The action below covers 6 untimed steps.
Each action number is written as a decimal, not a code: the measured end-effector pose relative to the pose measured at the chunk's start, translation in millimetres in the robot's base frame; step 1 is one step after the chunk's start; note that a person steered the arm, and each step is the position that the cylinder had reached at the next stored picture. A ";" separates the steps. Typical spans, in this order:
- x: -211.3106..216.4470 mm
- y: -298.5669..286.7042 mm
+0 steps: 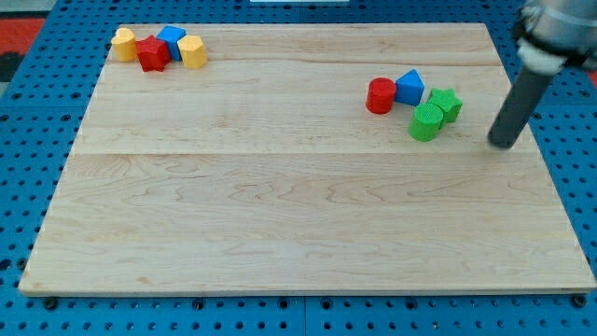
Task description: Move the green star vertically to the hexagon
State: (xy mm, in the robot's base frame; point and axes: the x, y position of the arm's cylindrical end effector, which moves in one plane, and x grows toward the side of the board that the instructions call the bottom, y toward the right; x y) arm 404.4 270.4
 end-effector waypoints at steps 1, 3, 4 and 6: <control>-52.7 1.6; 6.1 -155.1; 2.9 -225.1; -1.1 -350.3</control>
